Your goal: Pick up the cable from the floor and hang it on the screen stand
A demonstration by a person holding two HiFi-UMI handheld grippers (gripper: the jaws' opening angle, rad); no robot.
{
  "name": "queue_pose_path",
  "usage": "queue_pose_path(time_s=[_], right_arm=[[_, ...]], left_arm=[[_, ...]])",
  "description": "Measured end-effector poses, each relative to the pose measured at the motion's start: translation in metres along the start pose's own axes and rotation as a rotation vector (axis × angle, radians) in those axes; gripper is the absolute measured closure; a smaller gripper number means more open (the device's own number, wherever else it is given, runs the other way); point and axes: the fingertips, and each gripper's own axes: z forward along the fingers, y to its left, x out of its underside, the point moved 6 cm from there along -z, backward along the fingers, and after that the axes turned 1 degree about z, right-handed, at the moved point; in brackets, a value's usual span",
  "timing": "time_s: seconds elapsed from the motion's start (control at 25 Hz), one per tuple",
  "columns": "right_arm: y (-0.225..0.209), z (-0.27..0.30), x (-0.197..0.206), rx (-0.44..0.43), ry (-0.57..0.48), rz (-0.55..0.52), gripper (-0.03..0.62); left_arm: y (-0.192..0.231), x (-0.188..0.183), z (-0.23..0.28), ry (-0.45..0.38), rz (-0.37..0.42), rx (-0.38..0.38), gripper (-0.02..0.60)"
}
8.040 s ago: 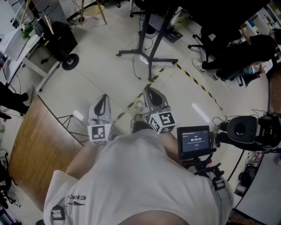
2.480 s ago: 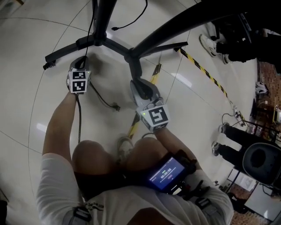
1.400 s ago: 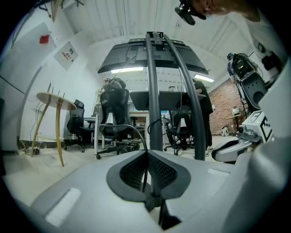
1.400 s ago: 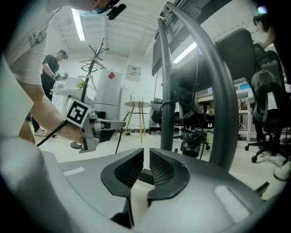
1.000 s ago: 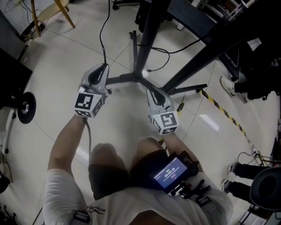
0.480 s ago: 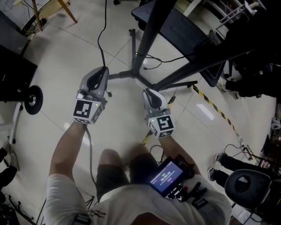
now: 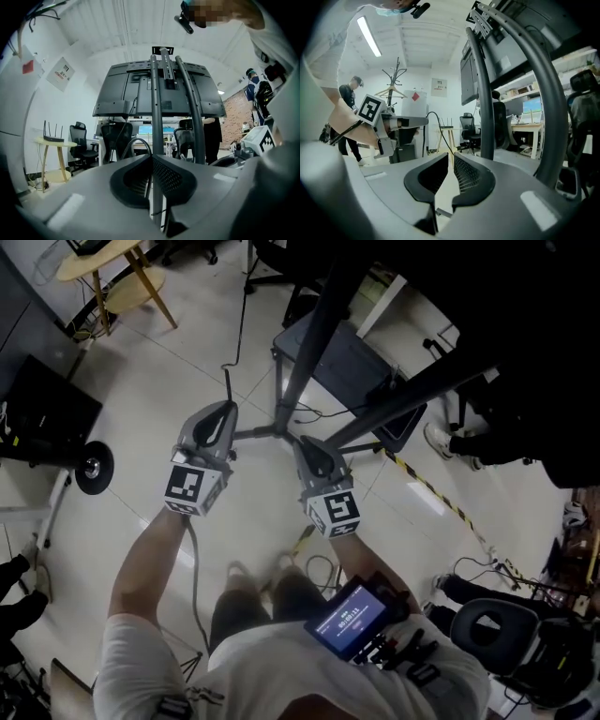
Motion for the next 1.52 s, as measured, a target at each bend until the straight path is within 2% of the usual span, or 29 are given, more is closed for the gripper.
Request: queue_pose_path(time_s=[0.16,0.36,0.6,0.76,0.92,1.16,1.4,1.52], right_arm=[[0.004,-0.010,-0.089,-0.010,-0.049,-0.029,0.543],[0.008,-0.029,-0.196,-0.017,-0.133,-0.073,0.545],[0.027,-0.066,-0.291,-0.014,-0.217,-0.121,0.545],[0.060,-0.117,-0.343,-0.017,-0.292,-0.174,0.544],[0.091,-0.145,-0.363,-0.026,-0.322,-0.206,0.543],[0.104,-0.126,-0.362,-0.067,-0.297,-0.217,0.542],[0.119,-0.112,-0.368,-0.124,-0.293,-0.239,0.526],[0.127,-0.110,-0.367,-0.159,-0.294,-0.229,0.516]], left_arm=[[0.001,-0.086,0.004,-0.010,0.021,-0.002,0.571],[0.003,-0.203,0.007,-0.072,0.051,-0.009,0.569],[-0.004,-0.319,-0.018,-0.123,0.080,0.007,0.569],[-0.033,-0.403,-0.071,-0.168,0.110,0.056,0.569],[-0.050,-0.461,-0.121,-0.190,0.137,0.103,0.569],[-0.058,-0.510,-0.133,-0.225,0.176,0.131,0.569],[-0.094,-0.566,-0.147,-0.291,0.245,0.221,0.569],[-0.105,-0.588,-0.153,-0.322,0.269,0.237,0.569]])
